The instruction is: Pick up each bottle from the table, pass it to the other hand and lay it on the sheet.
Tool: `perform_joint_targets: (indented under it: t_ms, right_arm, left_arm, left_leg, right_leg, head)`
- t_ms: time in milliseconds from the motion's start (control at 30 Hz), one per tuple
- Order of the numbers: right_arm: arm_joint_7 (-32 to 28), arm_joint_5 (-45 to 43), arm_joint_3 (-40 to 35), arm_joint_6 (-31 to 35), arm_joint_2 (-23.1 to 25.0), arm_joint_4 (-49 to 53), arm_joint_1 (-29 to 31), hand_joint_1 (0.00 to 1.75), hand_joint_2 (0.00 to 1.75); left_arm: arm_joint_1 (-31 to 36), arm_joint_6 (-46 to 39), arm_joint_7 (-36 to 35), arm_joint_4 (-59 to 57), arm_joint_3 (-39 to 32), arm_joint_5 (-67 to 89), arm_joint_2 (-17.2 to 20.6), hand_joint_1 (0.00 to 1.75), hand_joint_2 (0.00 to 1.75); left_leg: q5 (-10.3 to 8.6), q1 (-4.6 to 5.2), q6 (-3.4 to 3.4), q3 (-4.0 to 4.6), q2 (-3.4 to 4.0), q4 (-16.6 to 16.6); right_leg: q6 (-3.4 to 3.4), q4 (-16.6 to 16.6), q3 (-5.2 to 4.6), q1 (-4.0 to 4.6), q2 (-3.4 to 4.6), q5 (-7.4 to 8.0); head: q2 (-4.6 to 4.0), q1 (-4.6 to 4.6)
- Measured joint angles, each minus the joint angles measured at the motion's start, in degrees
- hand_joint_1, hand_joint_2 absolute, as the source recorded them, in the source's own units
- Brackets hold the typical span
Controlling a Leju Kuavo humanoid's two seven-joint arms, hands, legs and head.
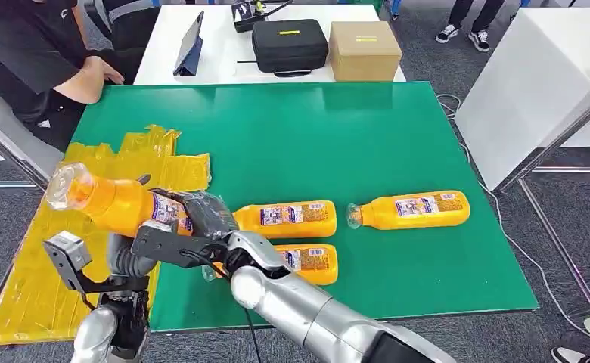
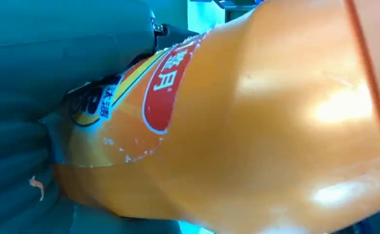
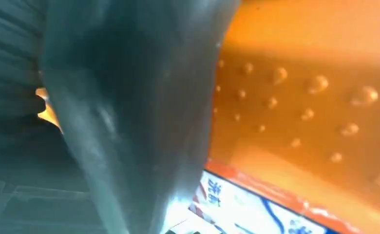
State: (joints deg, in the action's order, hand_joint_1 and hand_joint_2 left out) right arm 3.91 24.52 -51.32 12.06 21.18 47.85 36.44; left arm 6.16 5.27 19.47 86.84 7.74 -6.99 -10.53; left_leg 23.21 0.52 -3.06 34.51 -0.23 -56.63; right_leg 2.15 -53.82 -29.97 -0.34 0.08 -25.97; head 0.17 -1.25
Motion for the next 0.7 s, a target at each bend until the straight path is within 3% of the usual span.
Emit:
perform_joint_targets:
  t_ms: [33,67,100,267,433,700]
  right_arm:
    - [-0.13,0.0,0.0,0.0,-0.02,0.0,0.0,1.66,1.75]
    - [-0.2,0.02,0.0,0.0,-0.02,-0.07,0.0,0.02,1.75]
    - [-0.37,0.18,0.02,0.07,0.0,-0.15,0.0,0.0,0.0]
    - [-2.17,7.4,2.58,0.96,-0.53,1.97,-1.87,0.0,0.0]
    - [-2.64,14.79,11.29,-5.29,-3.69,16.86,-8.64,0.0,0.0]
    - [-3.41,17.6,16.88,-6.29,-5.49,27.41,-14.61,0.0,0.0]
  left_arm:
    - [-0.01,0.02,0.0,0.0,0.0,0.0,0.09,1.75,1.75]
    - [-0.03,0.02,0.02,0.0,0.02,0.0,0.15,1.75,1.75]
    - [-0.08,0.02,0.15,0.0,0.02,0.0,0.22,1.75,1.75]
    - [-0.23,0.02,1.16,0.63,0.55,0.07,0.7,1.75,1.75]
    - [0.03,0.94,2.99,1.72,1.68,0.0,0.76,1.75,1.75]
    - [1.56,1.42,3.59,2.05,3.37,0.0,0.28,1.75,1.75]
  left_leg:
    - [0.0,0.0,0.0,0.0,0.0,0.0]
    - [0.0,0.0,0.0,0.0,0.01,0.0]
    - [0.0,0.0,0.0,0.0,0.01,0.0]
    - [0.0,-0.01,0.0,0.0,-0.03,-0.01]
    - [0.0,0.04,0.0,0.1,-0.11,0.0]
    - [0.0,0.04,0.0,0.07,-0.1,-0.01]
  right_leg:
    - [0.0,0.0,0.0,0.0,0.0,0.0]
    - [0.0,0.0,0.0,0.0,0.0,0.0]
    - [0.0,0.0,0.0,0.0,0.0,0.0]
    - [0.0,0.0,-0.02,0.0,-0.01,0.0]
    - [0.0,0.01,-0.02,-0.02,-0.05,0.0]
    - [0.01,0.01,0.0,-0.01,-0.05,0.01]
  head:
    - [0.0,-0.02]
    - [0.0,0.0]
    - [0.0,0.0]
    - [0.0,-0.02]
    - [0.0,-0.07]
    - [0.0,-0.02]
